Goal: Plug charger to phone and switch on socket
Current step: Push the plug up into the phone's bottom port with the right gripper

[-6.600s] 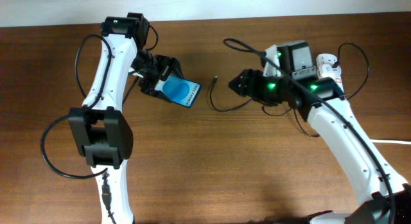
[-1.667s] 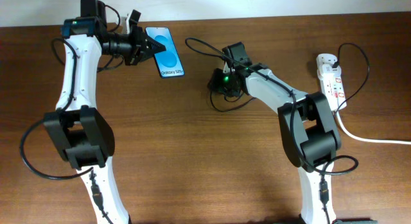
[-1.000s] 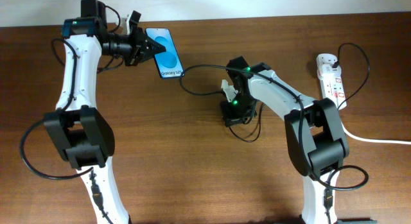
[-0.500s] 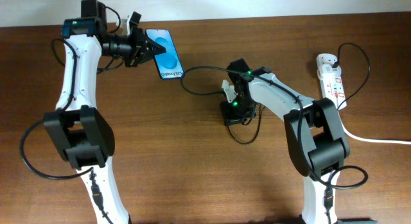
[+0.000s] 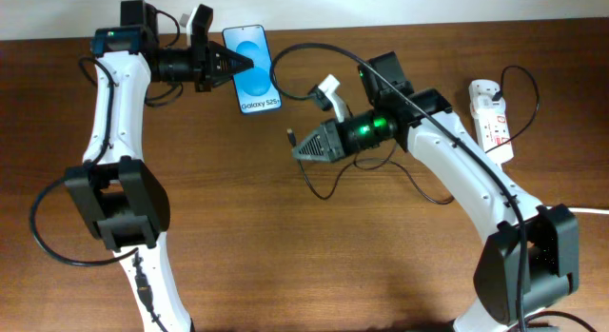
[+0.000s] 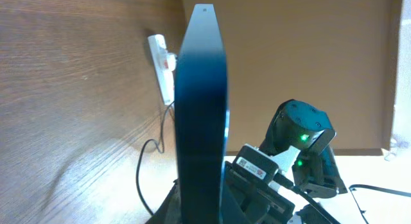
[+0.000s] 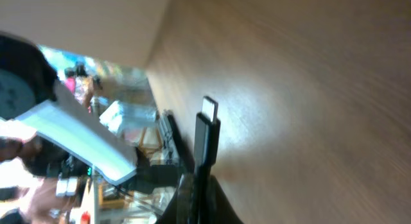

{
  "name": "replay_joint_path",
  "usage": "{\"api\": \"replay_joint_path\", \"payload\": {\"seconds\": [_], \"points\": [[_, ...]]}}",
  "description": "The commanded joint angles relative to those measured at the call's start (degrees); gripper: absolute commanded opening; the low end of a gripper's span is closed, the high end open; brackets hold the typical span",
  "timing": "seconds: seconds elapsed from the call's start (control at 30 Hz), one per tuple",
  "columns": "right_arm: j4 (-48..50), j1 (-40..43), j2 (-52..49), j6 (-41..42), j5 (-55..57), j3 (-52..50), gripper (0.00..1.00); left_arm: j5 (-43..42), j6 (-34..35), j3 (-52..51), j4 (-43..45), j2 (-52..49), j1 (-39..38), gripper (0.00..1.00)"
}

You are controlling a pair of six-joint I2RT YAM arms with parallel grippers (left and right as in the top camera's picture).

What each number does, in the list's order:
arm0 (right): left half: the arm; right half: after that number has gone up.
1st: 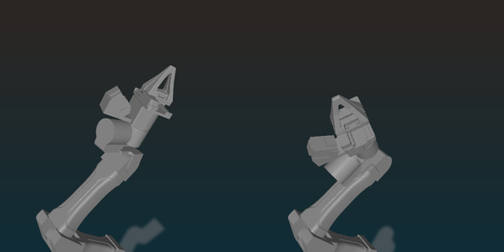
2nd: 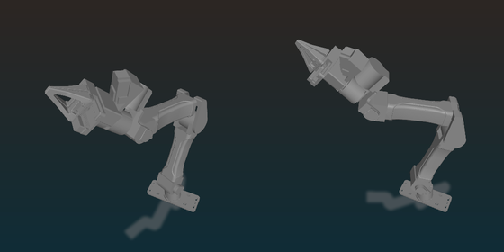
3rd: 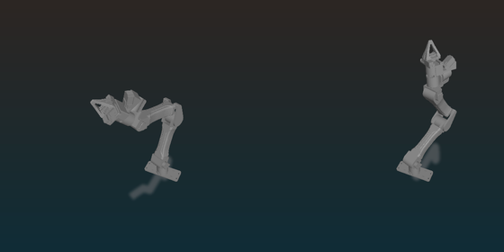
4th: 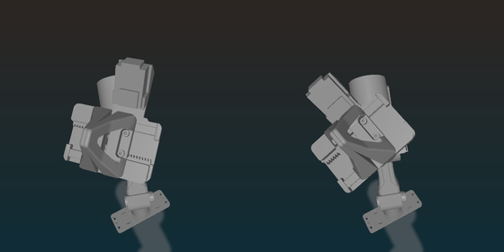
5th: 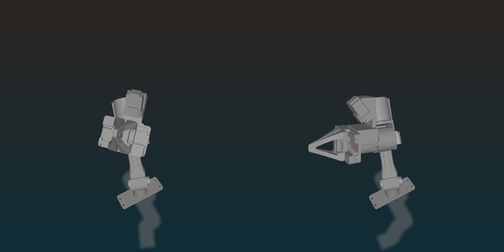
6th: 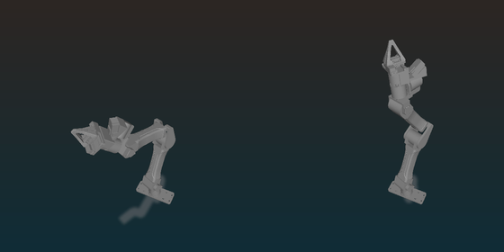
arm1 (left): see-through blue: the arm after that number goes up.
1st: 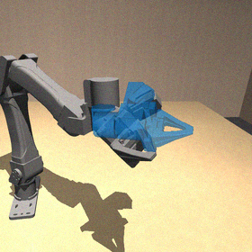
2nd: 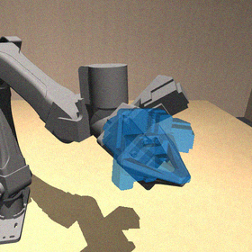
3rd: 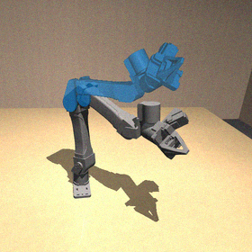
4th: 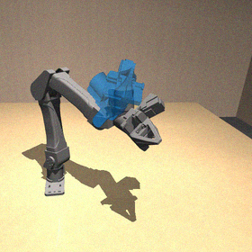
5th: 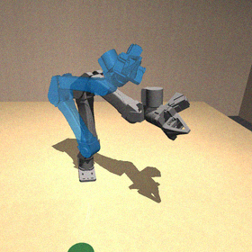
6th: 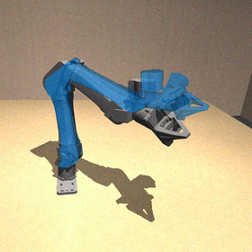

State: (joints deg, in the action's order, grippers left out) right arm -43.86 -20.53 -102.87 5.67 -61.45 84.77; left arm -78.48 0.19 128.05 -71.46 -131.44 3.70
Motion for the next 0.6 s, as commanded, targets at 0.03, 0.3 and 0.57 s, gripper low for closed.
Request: {"api": "replay_joint_path", "payload": {"seconds": [0.03, 0.3, 0.57], "points": [[9.3, -2.4, 1.2, 12.0, -2.4, 0.4, 0.04, -7.5, 0.9, 0.4, 0.0, 1.8, -0.5, 0.0], [15.9, -4.2, 1.2, 19.3, 1.9, 0.4, 0.04, -10.7, 4.3, 0.4, 0.0, 1.8, -1.2, 0.0], [19.1, -4.2, 1.2, 21.8, 2.2, 0.4, 0.04, -8.7, 4.3, 0.4, 0.9, 1.8, -2.3, 0.0]]}}
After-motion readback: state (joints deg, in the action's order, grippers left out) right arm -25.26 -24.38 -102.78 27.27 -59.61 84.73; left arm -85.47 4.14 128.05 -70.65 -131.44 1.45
